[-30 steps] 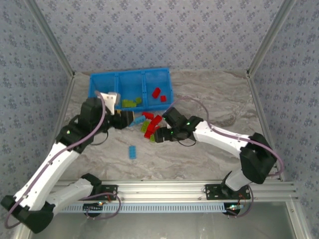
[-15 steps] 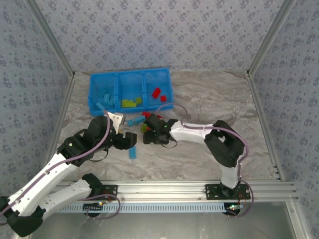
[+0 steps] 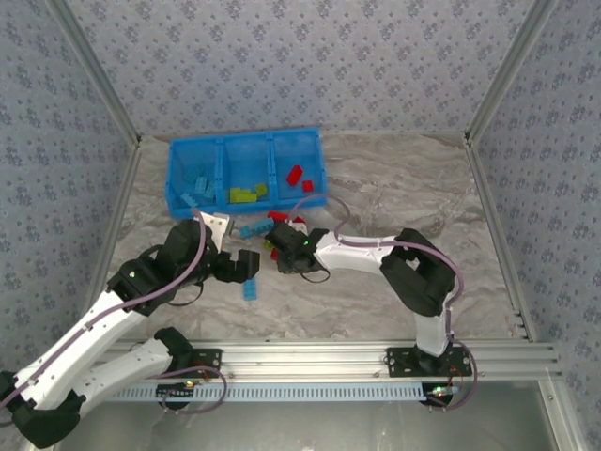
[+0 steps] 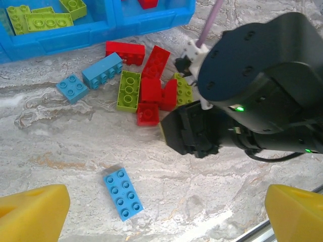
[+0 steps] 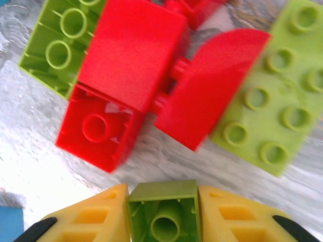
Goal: Sort the legos into containers by color
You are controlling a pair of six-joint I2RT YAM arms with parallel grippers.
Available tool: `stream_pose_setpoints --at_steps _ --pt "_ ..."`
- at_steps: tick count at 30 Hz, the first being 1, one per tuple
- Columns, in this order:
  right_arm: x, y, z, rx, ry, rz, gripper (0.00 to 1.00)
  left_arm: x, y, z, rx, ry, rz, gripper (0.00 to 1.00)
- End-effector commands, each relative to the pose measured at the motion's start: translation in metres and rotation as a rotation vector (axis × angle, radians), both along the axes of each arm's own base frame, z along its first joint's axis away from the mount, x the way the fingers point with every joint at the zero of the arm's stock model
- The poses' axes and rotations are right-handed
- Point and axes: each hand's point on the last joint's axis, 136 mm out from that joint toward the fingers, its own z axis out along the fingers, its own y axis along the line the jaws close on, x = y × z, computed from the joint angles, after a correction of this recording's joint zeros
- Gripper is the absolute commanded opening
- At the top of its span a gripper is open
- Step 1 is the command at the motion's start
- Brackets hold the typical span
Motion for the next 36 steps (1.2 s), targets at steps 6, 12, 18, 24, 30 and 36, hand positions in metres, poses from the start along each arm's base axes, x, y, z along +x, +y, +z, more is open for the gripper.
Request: stream_pose_setpoints --at_steps 6,12,18,24,30,36 --pt "-0.01 -0.037 0.051 -0.017 -0.086 -0.011 0.32 0.002 0.0 0.003 -0.003 -0.013 0.011 0.99" --pt "0.019 -0.015 0.156 0.078 -0.38 0.119 0.3 0.002 0.015 0.028 -0.054 -0.067 0.09 0.99" --pt "0.077 0.036 0.215 0.048 -0.607 0.237 0.32 0.005 0.061 0.041 -0.039 -0.097 0.339 0.99" --pt "0.155 0.086 0.189 -0.032 -0.642 0.265 0.32 -0.001 0.078 0.04 0.001 -0.075 0.401 0.99" --pt "0.212 0.121 0.144 -0.098 -0.638 0.272 0.32 -0.006 0.081 0.036 0.005 -0.072 0.396 0.99" --pt "0.221 0.139 0.141 -0.111 -0.651 0.325 0.48 -0.009 0.085 0.027 0.02 -0.055 0.404 0.99"
